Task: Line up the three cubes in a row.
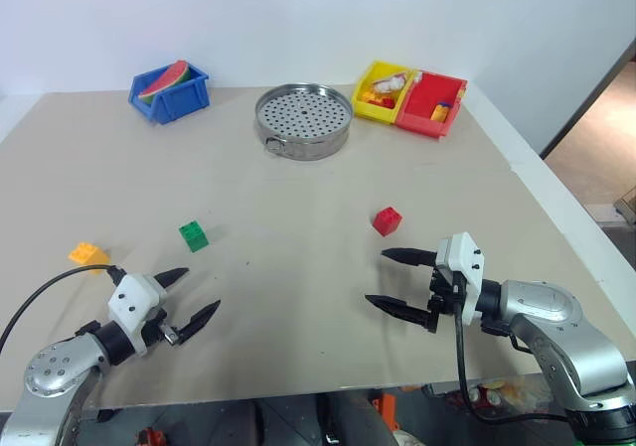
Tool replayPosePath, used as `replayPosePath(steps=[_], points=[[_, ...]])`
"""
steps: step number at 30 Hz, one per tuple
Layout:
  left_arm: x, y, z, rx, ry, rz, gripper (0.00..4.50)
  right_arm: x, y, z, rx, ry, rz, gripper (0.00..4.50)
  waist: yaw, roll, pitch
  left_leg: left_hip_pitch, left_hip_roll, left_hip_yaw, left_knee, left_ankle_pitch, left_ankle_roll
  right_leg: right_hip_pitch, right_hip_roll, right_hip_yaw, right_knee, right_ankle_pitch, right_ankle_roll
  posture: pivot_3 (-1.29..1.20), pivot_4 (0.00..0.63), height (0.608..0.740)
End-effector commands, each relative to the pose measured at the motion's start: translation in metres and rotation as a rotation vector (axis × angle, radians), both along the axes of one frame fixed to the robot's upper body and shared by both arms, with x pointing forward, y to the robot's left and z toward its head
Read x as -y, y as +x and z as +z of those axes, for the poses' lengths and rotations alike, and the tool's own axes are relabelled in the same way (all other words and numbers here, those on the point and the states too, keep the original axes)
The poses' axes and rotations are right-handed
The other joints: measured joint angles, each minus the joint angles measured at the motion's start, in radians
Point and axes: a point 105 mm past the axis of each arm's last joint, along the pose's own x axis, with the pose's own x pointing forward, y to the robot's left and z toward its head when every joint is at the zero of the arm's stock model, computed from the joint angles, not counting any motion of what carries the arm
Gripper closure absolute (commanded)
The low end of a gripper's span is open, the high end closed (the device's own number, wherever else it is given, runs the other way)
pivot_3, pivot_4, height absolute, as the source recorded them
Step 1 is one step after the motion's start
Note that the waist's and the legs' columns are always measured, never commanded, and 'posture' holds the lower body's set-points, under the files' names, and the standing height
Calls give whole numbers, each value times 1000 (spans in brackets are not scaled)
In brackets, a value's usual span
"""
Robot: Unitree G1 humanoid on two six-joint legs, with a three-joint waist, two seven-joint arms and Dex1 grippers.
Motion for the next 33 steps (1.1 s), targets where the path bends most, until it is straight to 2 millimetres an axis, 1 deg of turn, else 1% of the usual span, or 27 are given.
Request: replayPosePath(steps=[1, 3, 5, 8, 13, 16, 18, 20, 21, 23, 24, 26, 28, 31, 33], points=[[6, -1, 16, 64, -28, -30, 58, 0, 2, 7, 36, -8, 12, 0, 0, 0, 0, 0, 0, 0, 0, 0, 0, 0, 0, 0, 0, 0, 0, 0, 150, 740], [10, 0, 22, 48, -122, -51, 58, 0, 3, 6, 38, -9, 13, 0, 0, 0, 0, 0, 0, 0, 0, 0, 0, 0, 0, 0, 0, 0, 0, 0, 150, 740], [16, -4, 24, 25, -154, -93, 58, -1, 2, 6, 41, -7, 16, 0, 0, 0, 0, 0, 0, 0, 1, 0, 0, 0, 0, 0, 0, 0, 0, 0, 150, 740], [23, -9, 22, 0, -152, -148, 58, -1, 3, 6, 49, -4, 14, 0, 0, 0, 0, 0, 0, 0, 0, 0, 0, 0, 0, 0, 0, 0, 0, 0, 150, 740], [27, -9, 22, -14, -146, -190, 58, -1, 4, 6, 58, 0, 14, 0, 0, 0, 0, 0, 0, 0, 0, 0, 0, 0, 0, 0, 0, 0, 0, 0, 150, 740], [32, -10, 25, 0, -90, -265, 58, -3, 3, 9, 72, 21, 14, 0, 0, 0, 0, 0, 0, 0, 1, 0, 0, 0, 0, 0, 0, 0, 0, 0, 150, 740], [42, -17, 25, -1, -29, -373, 58, -6, 7, 20, 89, 82, -32, 0, 0, 0, 0, 0, 0, 0, 1, 0, 0, 0, 0, 0, 0, 0, 0, 0, 150, 740], [52, -24, 28, -24, 4, -485, 58, -5, 25, 42, 162, 148, -140, 0, -3, 0, 0, 0, 0, 0, 1, 0, 0, 0, 0, 0, 0, 0, 0, 0, 150, 740], [55, -24, 29, -34, 3, -513, 58, -4, 32, 49, 194, 161, -183, 0, -5, 0, 0, 0, 0, 1, 0, 0, 0, 0, 0, 1, 1, 0, 0, 0, 150, 740], [60, -24, 33, -55, 0, -565, 58, 0, 49, 59, 248, 177, -287, 0, -4, 0, 0, 0, 0, 2, 1, 0, 0, -1, 1, 2, 1, 2, 1, 0, 150, 740], [62, -24, 34, -61, 0, -579, 58, 1, 54, 61, 260, 180, -317, 0, -3, 0, 0, 0, 0, 1, 2, 1, 0, -1, 1, 2, 1, 2, 2, 0, 150, 740], [68, -25, 37, -92, -1, -637, 58, 2, 67, 59, 275, 178, -371, 0, -2, -1, 0, 0, 0, 1, 2, 1, 0, 0, 1, 1, 1, 2, 1, 0, 150, 740], [73, -24, 40, -107, -7, -677, 58, 1, 76, 50, 256, 164, -399, 0, 0, -1, -1, -1, 0, 0, 2, 1, 0, 0, 1, 1, 1, 1, 1, 0, 150, 740], [78, -22, 43, -109, 9, -713, 58, 3, 83, 36, 218, 158, -420, 0, -1, -1, -1, -2, -1, 1, 1, 0, 0, -1, 0, 2, 0, 1, 1, 0, 150, 740], [80, -20, 44, -104, 15, -724, 58, 5, 86, 28, 188, 161, -429, 0, 0, -1, 0, -2, -1, 2, 1, 0, 1, -1, 0, 2, 0, 3, 4, 0, 150, 740]])
